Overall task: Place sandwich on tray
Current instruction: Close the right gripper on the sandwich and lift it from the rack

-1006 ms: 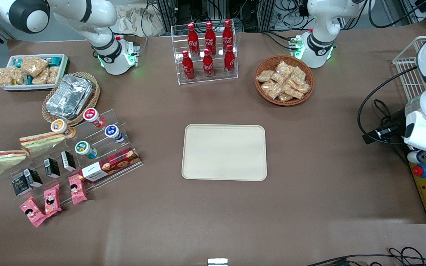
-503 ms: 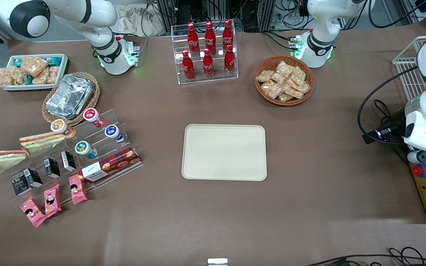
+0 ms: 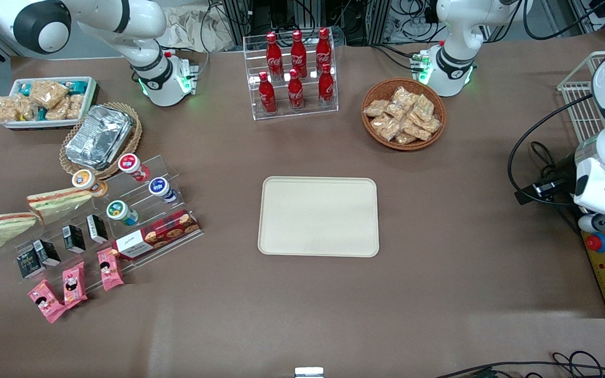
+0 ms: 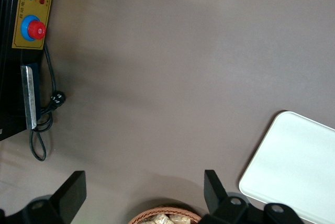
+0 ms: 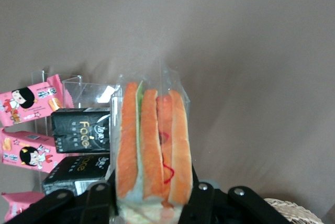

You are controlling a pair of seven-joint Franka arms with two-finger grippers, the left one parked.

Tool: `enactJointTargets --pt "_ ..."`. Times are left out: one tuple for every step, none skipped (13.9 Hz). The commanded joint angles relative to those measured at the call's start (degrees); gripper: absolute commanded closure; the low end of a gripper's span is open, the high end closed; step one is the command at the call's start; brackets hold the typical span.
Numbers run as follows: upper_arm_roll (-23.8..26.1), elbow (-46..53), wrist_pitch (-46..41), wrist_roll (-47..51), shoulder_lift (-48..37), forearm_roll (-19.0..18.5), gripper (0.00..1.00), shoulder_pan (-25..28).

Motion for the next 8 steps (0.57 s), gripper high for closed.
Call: enactJointTargets --pt "0.3 1.8 0.4 -2.3 -0.8 1.4 0.53 -0.2" --pt "0.3 2.9 0.4 -2.8 -1.0 1.3 0.53 0.0" --pt "0.4 3.7 0.4 -3.9 -1.4 1.3 0.53 0.1" --pt "0.4 3.8 0.4 -4.4 -1.9 1.2 0.53 0.4" --pt "0.5 4.1 0.4 -5.0 -2.4 1.2 0.53 1.0" --pt "0.5 4.5 0.1 -5.3 -3.3 1.2 0.53 1.6" --pt "0.5 4.7 -0.1 -5.6 -4.1 1.1 0.53 2.7" --pt "0.5 4.9 -0.2 -7.3 -4.9 0.6 0.53 3.6"
